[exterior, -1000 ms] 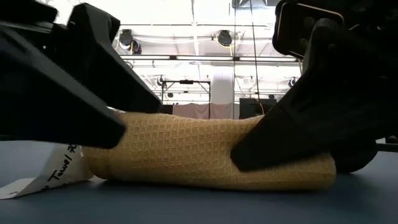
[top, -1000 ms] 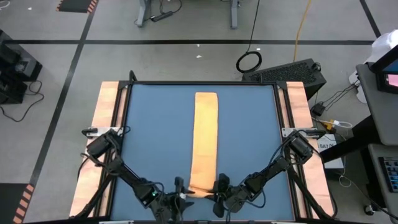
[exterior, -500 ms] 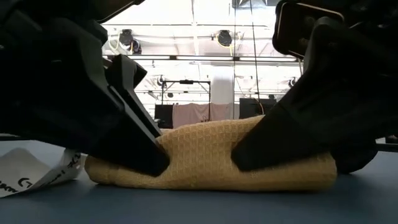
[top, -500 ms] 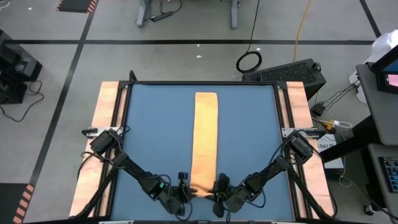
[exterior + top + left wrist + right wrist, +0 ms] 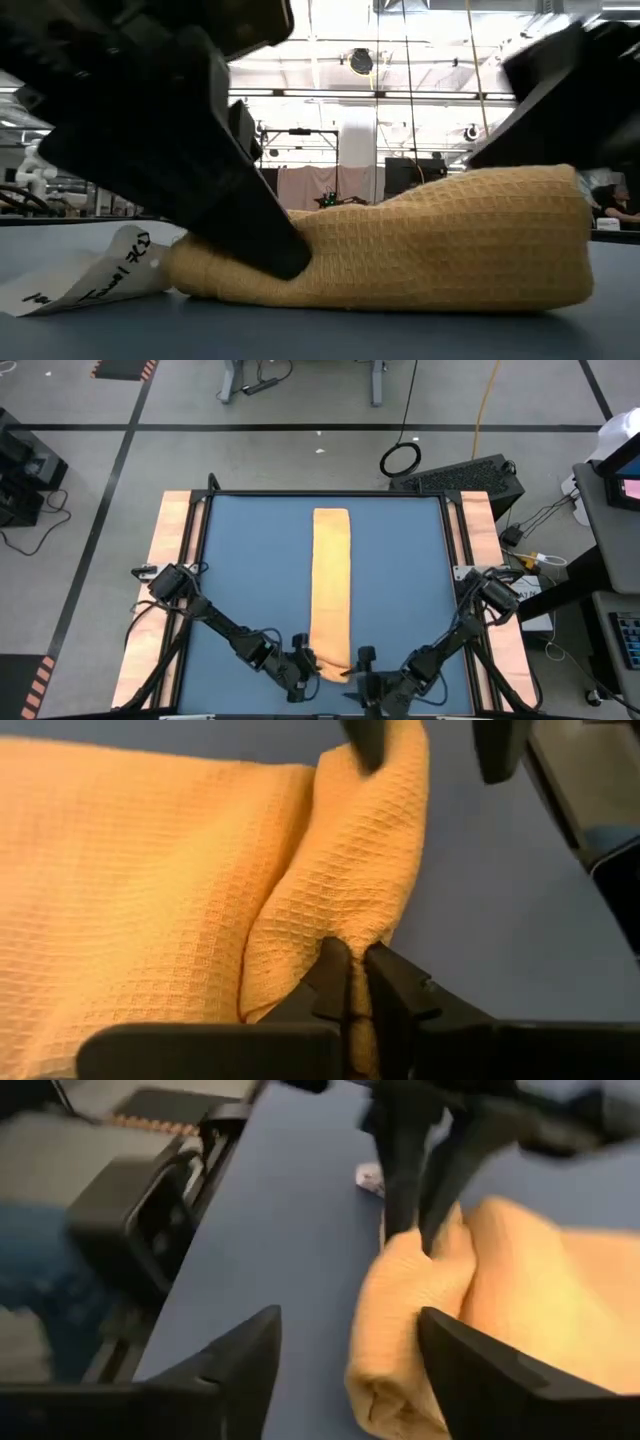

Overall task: Roll towel into tight, uniform cylinder
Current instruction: Roll the orange microfiber cloth

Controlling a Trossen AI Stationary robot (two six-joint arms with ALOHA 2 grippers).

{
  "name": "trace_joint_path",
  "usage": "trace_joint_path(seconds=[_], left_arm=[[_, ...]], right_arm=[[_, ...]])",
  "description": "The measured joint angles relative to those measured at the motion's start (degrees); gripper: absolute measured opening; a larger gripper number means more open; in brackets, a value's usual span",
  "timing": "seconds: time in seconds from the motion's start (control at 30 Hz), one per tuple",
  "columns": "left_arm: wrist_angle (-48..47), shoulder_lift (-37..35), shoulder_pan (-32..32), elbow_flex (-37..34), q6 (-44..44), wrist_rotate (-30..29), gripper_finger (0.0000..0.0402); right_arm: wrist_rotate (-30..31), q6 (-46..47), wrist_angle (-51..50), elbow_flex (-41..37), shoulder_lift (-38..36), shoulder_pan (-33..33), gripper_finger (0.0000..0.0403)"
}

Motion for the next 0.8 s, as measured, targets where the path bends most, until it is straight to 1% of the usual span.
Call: trace_joint_path(seconds=[0.07,0.17,0.3,0.43,0.53,0.63,0.8], left_arm=[[-0.21,-0.49,0.95,-0.05,-1.40,2.22,0.0023],[-0.82,-1.50,2.14,-0.14,-2.82,4.74,0.0023],[-1.48,-2.68,3.62,-0.25,-4.20,7.79,0.0023],[-1.37,-2.82,5.57,-0.25,-6.46,11.97,0.0022],[-1.10,-2.78,7.13,-0.25,-9.77,15.03,0.0022],[-1.03,-2.78,8.12,-0.25,-11.34,17.23,0.0022],[-1.00,-2.78,8.92,-0.25,-11.76,19.41,0.0022]], right_arm=[[3.08,-5.39,0.28,0.00,0.08,1.94,0.0243],[8.69,-10.15,0.37,0.02,0.26,4.91,0.0262],[12.98,-15.47,1.86,0.02,0.36,7.36,0.0273],[13.39,-23.97,6.59,0.07,2.66,7.09,0.0274],[13.53,-26.79,10.28,0.07,4.97,5.39,0.0272],[13.49,-26.06,11.56,0.15,6.80,3.73,0.0263],[14.08,-24.37,11.84,0.22,7.41,2.23,0.0242]])
